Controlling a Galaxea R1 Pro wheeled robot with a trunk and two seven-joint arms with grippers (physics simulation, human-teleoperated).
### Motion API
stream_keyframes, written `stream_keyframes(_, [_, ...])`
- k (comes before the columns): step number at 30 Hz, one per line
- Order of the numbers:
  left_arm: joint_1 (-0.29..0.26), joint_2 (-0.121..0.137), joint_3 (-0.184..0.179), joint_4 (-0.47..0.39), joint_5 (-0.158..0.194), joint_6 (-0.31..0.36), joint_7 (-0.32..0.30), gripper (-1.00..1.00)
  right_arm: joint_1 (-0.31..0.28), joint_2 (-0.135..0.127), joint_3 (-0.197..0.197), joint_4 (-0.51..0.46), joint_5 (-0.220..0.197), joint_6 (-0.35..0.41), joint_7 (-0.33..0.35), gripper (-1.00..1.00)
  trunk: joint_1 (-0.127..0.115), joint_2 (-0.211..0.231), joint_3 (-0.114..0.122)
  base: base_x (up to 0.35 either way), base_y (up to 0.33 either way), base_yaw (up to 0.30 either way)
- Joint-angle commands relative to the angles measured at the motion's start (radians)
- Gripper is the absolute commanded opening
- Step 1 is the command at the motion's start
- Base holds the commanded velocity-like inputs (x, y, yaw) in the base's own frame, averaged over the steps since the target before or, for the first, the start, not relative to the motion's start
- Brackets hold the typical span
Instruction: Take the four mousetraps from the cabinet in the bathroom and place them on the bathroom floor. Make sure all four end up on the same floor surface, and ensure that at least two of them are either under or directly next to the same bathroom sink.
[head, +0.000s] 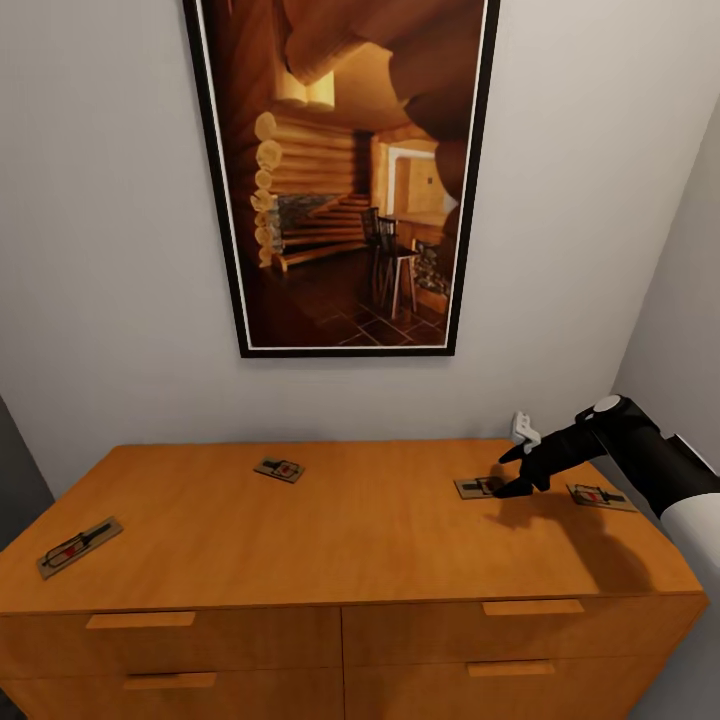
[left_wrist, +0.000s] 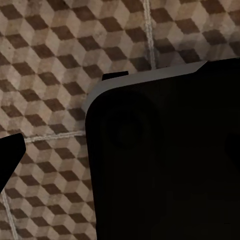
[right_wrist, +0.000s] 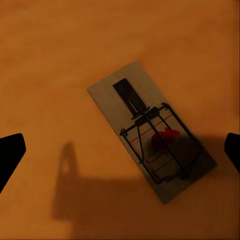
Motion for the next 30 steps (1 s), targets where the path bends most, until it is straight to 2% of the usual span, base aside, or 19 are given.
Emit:
stream_keyframes(1, [-0.002, -0.001, -0.008, 0.005, 0.000, -0.007, 0.006, 1.00, -0.001, -0.001, 0.002, -0.001, 0.002, 0.010, 0.002, 1.00, 0.000, -0.001, -0.001, 0.000, 0.000, 0.000])
stream_keyframes(30, [-0.002, -0.001, -0.008, 0.005, 0.000, -0.007, 0.005, 1.00, -0.001, -0.001, 0.003, -0.001, -0.002, 0.010, -0.003, 1.00, 0.000, -0.001, -0.001, 0.040, 0.000, 0.000])
